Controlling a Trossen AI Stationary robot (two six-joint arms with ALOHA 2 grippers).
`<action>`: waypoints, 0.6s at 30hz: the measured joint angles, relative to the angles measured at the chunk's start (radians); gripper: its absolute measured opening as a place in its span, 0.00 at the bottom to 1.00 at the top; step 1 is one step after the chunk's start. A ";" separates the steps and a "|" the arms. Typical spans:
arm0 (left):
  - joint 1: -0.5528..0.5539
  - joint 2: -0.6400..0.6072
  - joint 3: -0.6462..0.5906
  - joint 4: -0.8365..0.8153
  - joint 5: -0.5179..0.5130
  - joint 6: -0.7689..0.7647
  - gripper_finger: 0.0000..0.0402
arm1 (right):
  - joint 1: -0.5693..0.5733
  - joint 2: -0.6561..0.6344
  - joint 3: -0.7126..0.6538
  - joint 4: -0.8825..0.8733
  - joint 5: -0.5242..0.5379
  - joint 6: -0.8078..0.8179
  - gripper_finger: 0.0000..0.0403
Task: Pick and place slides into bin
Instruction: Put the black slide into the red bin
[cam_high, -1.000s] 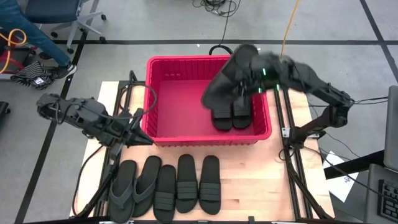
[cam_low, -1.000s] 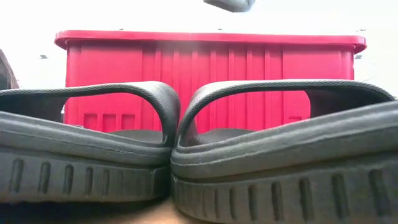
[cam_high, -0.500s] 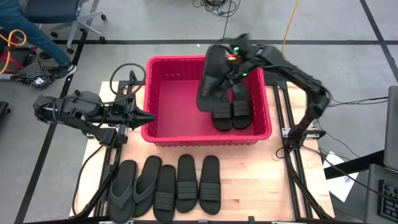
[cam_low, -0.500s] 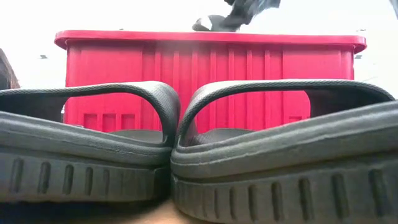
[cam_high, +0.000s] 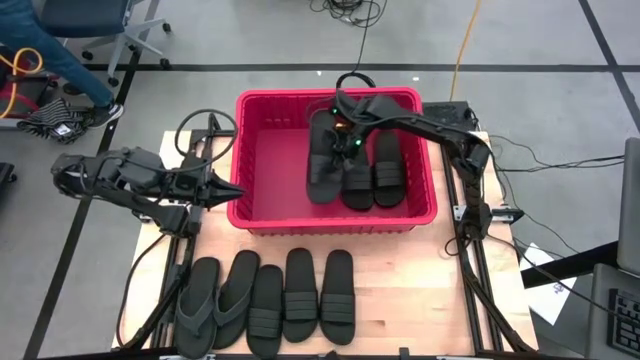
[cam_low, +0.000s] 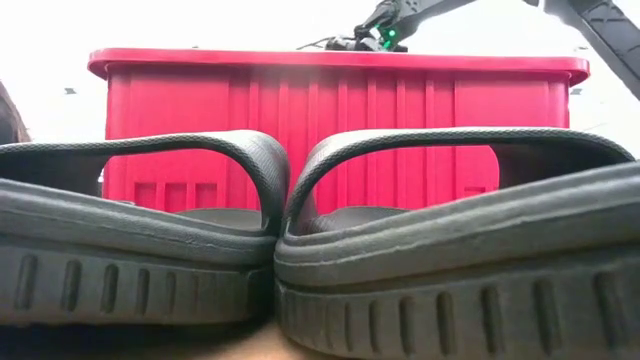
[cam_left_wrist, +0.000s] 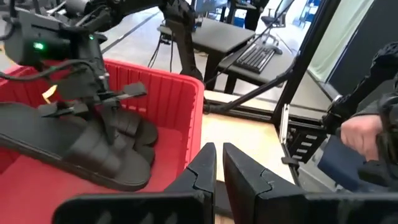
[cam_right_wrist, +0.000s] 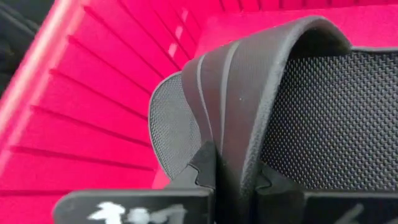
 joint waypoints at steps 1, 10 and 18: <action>0.000 -0.005 0.000 -0.001 -0.003 0.003 0.06 | 0.005 0.008 0.000 0.006 -0.005 -0.003 0.02; 0.000 -0.058 0.000 -0.001 -0.008 0.119 0.06 | -0.022 0.101 0.000 0.081 -0.115 0.085 0.02; 0.000 -0.077 0.000 -0.009 -0.043 0.150 0.06 | -0.024 0.159 0.000 0.125 -0.130 0.096 0.02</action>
